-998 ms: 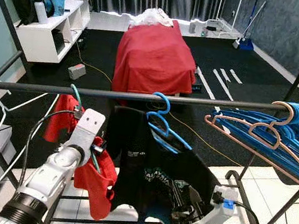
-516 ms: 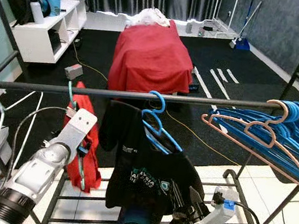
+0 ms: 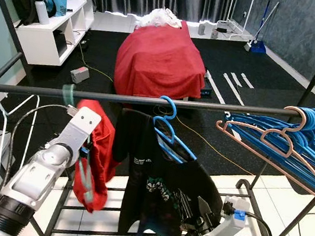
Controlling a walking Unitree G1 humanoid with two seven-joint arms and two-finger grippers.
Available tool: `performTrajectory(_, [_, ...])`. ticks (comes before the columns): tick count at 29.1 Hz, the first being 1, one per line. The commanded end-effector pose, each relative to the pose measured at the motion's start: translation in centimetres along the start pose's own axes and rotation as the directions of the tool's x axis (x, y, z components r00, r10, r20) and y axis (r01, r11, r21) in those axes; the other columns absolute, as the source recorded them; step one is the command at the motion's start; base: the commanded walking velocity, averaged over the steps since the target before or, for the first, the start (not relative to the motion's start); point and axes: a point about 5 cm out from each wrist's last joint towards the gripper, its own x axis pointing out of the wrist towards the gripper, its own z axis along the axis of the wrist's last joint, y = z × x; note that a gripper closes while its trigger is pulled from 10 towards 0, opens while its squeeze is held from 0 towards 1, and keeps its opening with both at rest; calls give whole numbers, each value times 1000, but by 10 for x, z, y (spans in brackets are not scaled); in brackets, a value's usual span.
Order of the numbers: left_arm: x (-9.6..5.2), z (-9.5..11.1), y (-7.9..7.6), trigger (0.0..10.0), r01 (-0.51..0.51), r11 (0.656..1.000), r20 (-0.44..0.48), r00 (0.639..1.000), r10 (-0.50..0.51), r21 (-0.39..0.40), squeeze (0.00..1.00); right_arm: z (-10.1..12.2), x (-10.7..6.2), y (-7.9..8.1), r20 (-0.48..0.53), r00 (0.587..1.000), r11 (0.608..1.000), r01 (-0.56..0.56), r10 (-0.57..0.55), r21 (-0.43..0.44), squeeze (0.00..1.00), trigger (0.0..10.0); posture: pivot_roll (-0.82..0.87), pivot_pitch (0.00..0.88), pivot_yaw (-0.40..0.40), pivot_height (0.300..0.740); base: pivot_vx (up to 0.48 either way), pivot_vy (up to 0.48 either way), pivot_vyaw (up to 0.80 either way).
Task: Hang hanger
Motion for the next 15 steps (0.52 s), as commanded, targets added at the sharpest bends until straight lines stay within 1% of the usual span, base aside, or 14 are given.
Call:
performTrajectory(1, [0, -3, 6, 0, -17, 999, -17, 1000, 18, 31, 0, -1, -1, -1, -7, 1000, 1000, 3, -3, 16, 0, 10000, -204, 0, -7, 740, 0, 0, 0])
performTrajectory(9, [-1, -8, 6, 0, -30, 998, -23, 999, 31, 51, 0, -1, -1, -2, -8, 1000, 1000, 4, -4, 16, 0, 10000, -207, 0, -8, 740, 0, 0, 0])
performTrajectory(10, [-2, -13, 7, 0, -68, 995, 24, 998, 66, 77, 0, -1, -1, -2, -9, 1000, 1000, 5, -5, 15, 0, 10000, -205, 0, -10, 740, 0, 0, 0])
performTrajectory(13, [-7, -20, 4, 0, -110, 988, 117, 988, 97, 111, 0, -1, 0, -2, -9, 1000, 1000, 4, -4, 16, 0, 10000, -202, 0, -11, 740, 0, 0, 0])
performTrajectory(15, [-9, -24, 3, 0, -130, 985, 144, 983, 114, 110, 0, 0, 0, -2, -9, 1000, 1000, 4, -4, 16, 0, 10000, -202, 0, -11, 740, 0, 0, 0])
